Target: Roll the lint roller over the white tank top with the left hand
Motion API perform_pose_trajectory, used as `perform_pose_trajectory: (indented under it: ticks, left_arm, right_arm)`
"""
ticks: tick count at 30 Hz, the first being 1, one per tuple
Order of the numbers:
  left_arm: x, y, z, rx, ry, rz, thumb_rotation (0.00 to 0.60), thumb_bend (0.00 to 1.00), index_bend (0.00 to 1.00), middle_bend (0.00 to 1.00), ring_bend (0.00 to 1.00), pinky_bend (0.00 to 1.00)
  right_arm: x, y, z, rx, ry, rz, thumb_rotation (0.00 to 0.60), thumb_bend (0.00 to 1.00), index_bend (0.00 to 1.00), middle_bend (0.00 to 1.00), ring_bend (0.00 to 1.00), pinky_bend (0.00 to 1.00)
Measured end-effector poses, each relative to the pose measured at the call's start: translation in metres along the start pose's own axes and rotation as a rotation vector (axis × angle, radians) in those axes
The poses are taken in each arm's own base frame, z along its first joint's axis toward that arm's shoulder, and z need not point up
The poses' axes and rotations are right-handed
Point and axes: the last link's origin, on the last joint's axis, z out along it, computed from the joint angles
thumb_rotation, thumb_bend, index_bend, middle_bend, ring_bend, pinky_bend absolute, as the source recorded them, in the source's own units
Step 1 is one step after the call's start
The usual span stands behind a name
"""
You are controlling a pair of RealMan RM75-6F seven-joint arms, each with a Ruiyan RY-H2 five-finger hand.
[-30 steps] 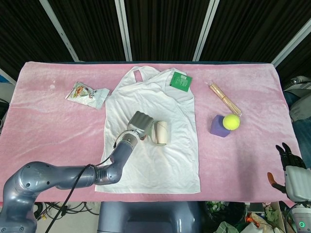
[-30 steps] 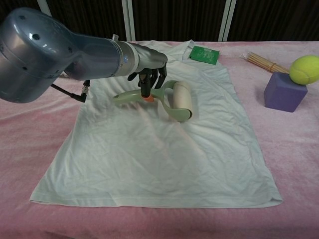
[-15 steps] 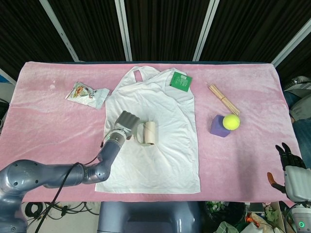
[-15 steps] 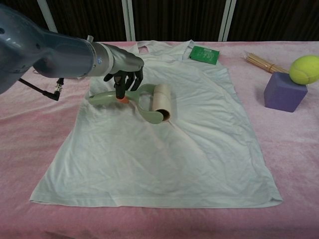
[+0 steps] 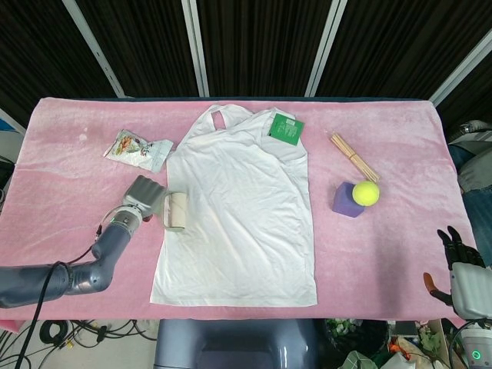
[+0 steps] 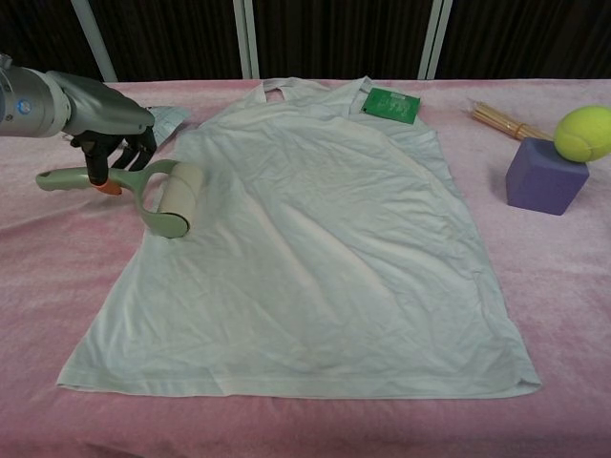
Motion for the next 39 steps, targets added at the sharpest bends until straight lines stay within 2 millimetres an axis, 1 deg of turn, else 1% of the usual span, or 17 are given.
perform_pose_trajectory:
  ticks: [3, 7, 14, 23, 30, 39]
  left_arm:
    - [-0.005, -0.005, -0.003, -0.017, 0.013, -0.004, 0.6, 0.47, 0.62, 0.63, 0.52, 0.67]
    - [-0.008, -0.006, -0.005, -0.045, 0.027, -0.003, 0.6, 0.47, 0.62, 0.63, 0.52, 0.67]
    - [-0.005, 0.008, 0.0, -0.089, 0.043, -0.009, 0.6, 0.47, 0.62, 0.63, 0.52, 0.67]
    - [0.022, 0.049, 0.007, -0.163, 0.083, 0.01, 0.6, 0.47, 0.62, 0.63, 0.52, 0.67]
    - [0.046, 0.086, 0.009, -0.207, 0.109, 0.003, 0.6, 0.47, 0.62, 0.63, 0.52, 0.67]
    - [0.062, 0.14, 0.014, -0.253, 0.094, -0.021, 0.6, 0.47, 0.62, 0.63, 0.52, 0.67]
  right_arm:
    - [0.0, 0.0, 0.0, -0.002, 0.0, 0.001, 0.6, 0.29, 0.02, 0.0, 0.17, 0.15]
    - [0.0, 0.0, 0.0, -0.002, 0.0, 0.002, 0.6, 0.29, 0.02, 0.0, 0.17, 0.15]
    - [0.0, 0.0, 0.001, -0.002, -0.002, 0.005, 0.6, 0.29, 0.02, 0.0, 0.17, 0.15]
    - [0.0, 0.0, 0.001, 0.001, -0.005, 0.008, 0.6, 0.29, 0.02, 0.0, 0.17, 0.15]
    - [0.0, 0.0, 0.001, 0.003, -0.008, 0.01, 0.6, 0.29, 0.02, 0.0, 0.17, 0.15]
    - [0.001, 0.0, 0.001, 0.003, -0.007, 0.014, 0.6, 0.29, 0.02, 0.0, 0.17, 0.15]
